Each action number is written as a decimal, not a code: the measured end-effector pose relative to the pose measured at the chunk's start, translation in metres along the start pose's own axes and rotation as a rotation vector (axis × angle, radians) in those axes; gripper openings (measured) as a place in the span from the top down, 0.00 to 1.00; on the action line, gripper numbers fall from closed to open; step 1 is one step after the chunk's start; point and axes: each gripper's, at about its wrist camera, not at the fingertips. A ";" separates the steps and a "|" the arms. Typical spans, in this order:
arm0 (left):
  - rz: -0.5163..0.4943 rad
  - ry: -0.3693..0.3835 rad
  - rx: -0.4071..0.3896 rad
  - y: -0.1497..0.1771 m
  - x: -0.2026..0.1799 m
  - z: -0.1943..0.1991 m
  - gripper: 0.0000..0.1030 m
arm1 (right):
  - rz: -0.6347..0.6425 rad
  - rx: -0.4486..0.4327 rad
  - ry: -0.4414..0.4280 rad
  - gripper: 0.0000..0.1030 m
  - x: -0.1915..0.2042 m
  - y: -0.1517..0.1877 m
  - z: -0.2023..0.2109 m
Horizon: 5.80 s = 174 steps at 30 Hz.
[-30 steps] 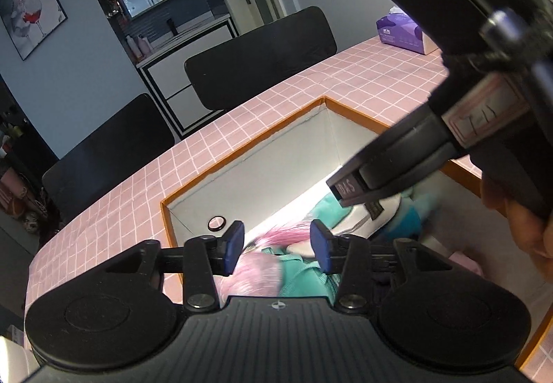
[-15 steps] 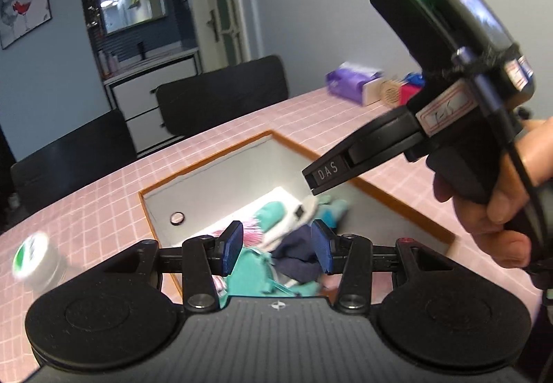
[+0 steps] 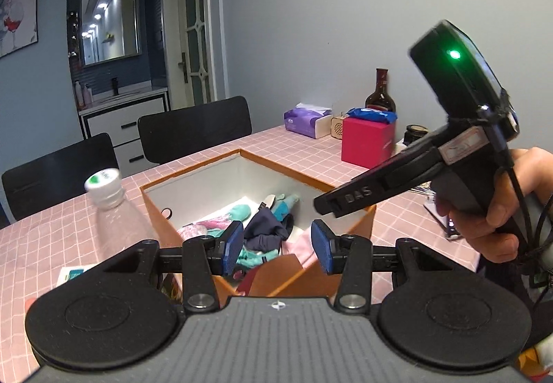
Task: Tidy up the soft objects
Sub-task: 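Withdraw both tools from the box back toward the table, then grasp the orange sponge ball with the left gripper while the right gripper approaches the white tissue pack, then hold the orange ball in the left gripper while the right gripper grasps the white tissue pack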
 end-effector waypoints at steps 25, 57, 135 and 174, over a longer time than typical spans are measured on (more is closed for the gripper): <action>0.128 -0.089 0.017 0.111 0.065 0.062 0.49 | -0.018 -0.014 -0.099 0.37 0.104 0.098 0.008; 0.166 -0.213 0.135 0.124 0.269 -0.010 0.43 | 0.322 -0.008 -0.115 0.44 0.322 -0.010 -0.129; 0.368 -0.193 0.280 0.121 0.367 -0.070 0.53 | 0.324 0.124 -0.213 0.18 0.351 -0.079 -0.240; 0.453 -0.212 0.273 0.130 0.347 -0.034 0.53 | 0.309 0.113 -0.217 0.46 0.354 -0.051 -0.192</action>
Point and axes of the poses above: each gripper's, at about its wrist camera, not at the fingertips, and z roughly against the way its jaws point, x to its left, y to its underside, and after that the axes turned 12 degrees about x, right-handed
